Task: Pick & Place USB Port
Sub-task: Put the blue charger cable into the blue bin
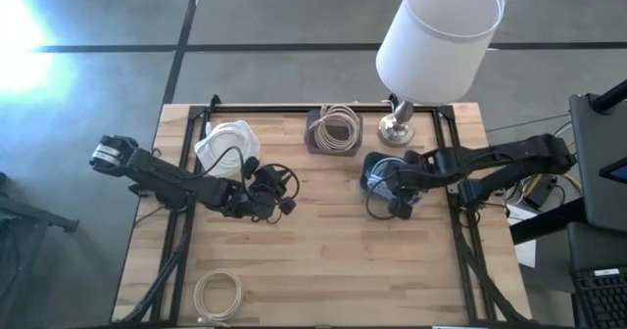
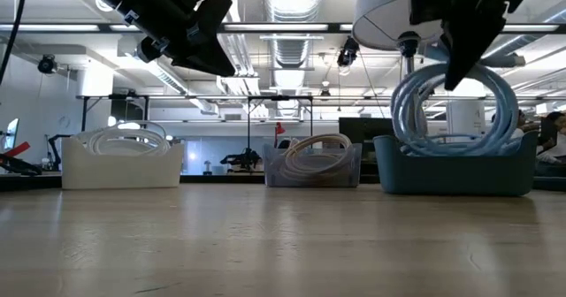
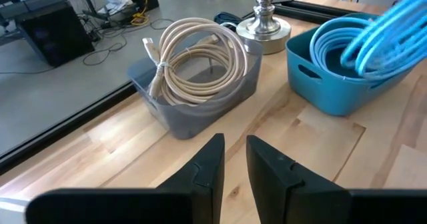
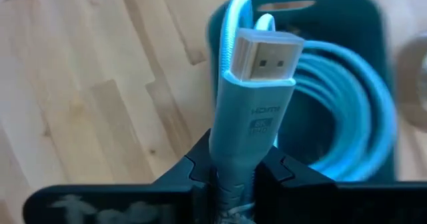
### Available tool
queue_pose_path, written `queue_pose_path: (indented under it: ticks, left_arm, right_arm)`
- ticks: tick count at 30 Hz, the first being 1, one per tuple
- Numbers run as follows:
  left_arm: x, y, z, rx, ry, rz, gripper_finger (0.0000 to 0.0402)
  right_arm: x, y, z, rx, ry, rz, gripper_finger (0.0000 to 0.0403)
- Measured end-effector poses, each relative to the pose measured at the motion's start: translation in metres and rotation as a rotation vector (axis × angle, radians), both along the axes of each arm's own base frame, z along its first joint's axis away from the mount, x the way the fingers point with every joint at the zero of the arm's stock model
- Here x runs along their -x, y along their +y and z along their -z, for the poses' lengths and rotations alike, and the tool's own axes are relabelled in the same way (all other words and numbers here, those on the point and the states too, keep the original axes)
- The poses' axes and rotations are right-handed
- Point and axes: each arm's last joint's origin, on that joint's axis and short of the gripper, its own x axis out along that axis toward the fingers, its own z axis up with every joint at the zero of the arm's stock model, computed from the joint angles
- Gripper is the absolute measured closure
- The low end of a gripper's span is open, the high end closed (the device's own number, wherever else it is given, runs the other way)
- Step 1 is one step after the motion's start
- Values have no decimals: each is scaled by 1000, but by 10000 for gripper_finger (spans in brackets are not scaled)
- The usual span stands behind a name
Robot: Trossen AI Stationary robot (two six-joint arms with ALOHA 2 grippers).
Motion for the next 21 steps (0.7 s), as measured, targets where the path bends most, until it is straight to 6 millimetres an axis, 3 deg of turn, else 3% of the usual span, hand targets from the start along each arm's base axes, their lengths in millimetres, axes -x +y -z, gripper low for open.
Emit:
queue_pose_path:
  ticks: [5,14,21]
  left_arm:
    - [0,0,0,10,-11,-5,333]
    - [0,0,0,14,-15,-7,333]
    - [0,0,1,13,-13,-7,337]
  right_arm:
    - [-3,1,8,-12,-15,-80,355]
    - [-6,1,-10,-2,-67,-113,354]
    - [-5,1,-5,-10,-54,-63,335]
